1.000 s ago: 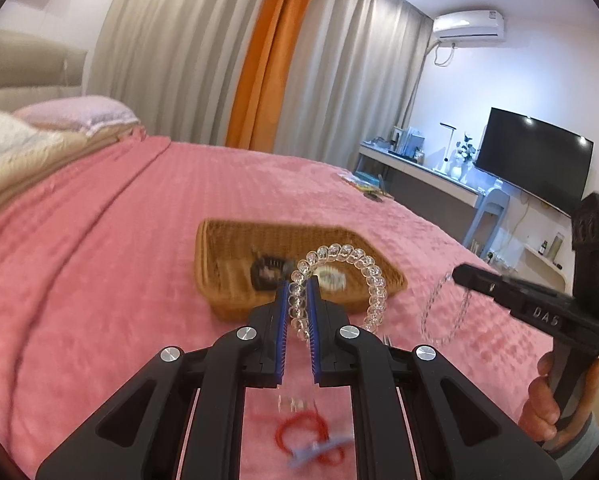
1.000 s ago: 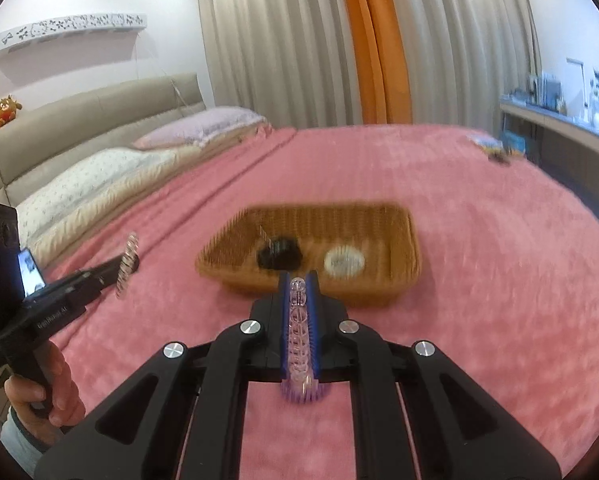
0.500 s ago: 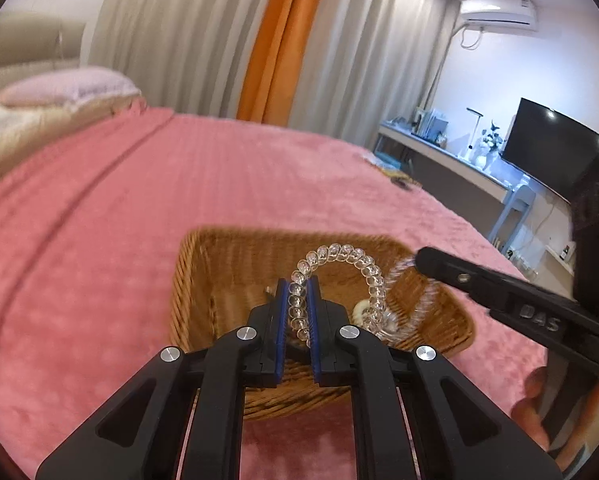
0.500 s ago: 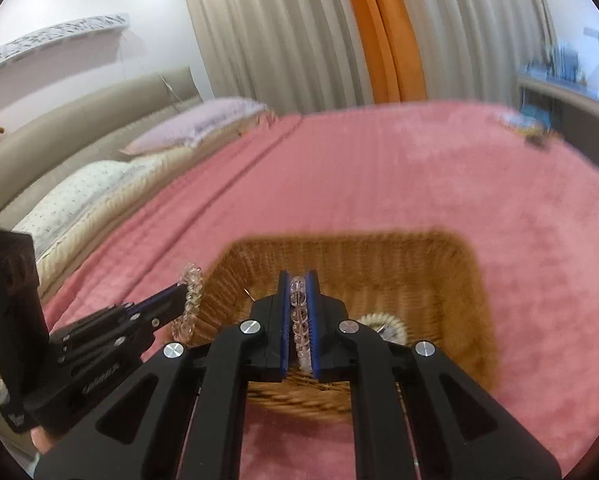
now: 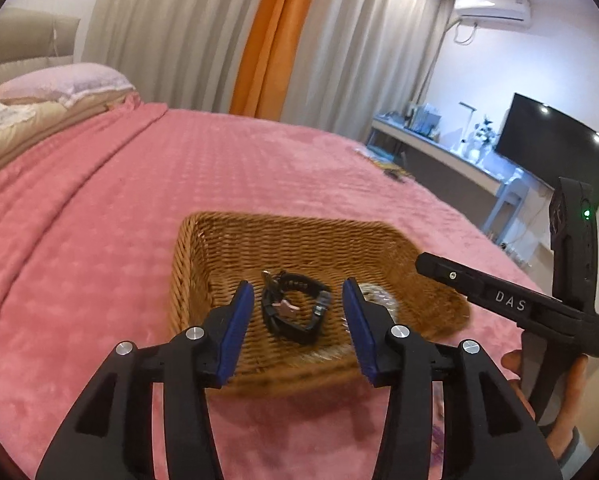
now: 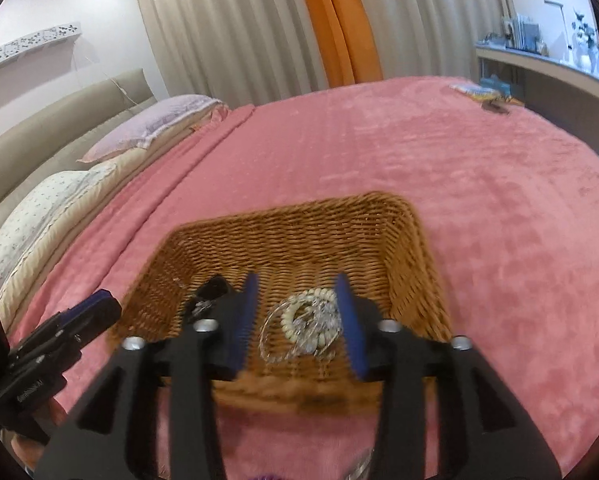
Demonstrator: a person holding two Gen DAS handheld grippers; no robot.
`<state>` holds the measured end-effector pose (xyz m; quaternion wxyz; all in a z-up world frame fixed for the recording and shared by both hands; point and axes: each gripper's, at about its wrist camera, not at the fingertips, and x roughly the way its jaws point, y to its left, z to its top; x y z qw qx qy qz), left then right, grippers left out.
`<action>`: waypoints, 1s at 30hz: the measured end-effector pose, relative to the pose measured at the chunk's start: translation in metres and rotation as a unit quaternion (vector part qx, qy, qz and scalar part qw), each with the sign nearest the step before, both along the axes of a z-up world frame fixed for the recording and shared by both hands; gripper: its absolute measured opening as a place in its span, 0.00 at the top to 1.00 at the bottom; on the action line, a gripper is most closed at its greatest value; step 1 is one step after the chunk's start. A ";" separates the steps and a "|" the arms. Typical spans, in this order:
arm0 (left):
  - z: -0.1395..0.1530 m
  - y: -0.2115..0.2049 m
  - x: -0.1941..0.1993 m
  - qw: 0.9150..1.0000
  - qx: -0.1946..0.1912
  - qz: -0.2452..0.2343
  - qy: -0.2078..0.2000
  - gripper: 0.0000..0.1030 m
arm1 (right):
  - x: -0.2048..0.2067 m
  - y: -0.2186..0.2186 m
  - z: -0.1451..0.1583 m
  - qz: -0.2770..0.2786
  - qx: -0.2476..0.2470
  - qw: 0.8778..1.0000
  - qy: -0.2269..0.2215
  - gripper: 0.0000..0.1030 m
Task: Organize jewelry
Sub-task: 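Withdraw both tools back toward the remaining jewelry, then grasp the purple spiral hair tie with the right tool while the left tool grasps the blue hair clip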
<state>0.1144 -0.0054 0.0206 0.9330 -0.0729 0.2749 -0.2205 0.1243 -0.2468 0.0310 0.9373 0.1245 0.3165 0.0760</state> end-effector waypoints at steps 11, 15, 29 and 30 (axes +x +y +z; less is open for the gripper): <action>-0.002 0.026 -0.108 1.000 0.009 -0.023 -0.001 0.51 | -0.113 0.015 0.007 0.030 -0.038 0.999 -0.026 0.58; -0.027 0.036 -0.129 0.999 -0.005 -0.026 0.021 0.51 | -0.126 0.014 -0.026 0.024 -0.029 0.999 0.013 0.63; -0.083 0.012 -0.126 0.985 0.012 -0.112 0.132 0.68 | -0.124 0.012 -0.065 0.031 -0.011 0.997 0.065 0.68; -0.084 0.010 -0.129 0.983 0.013 -0.120 0.135 0.69 | -0.123 0.012 -0.065 0.032 -0.011 0.997 0.066 0.68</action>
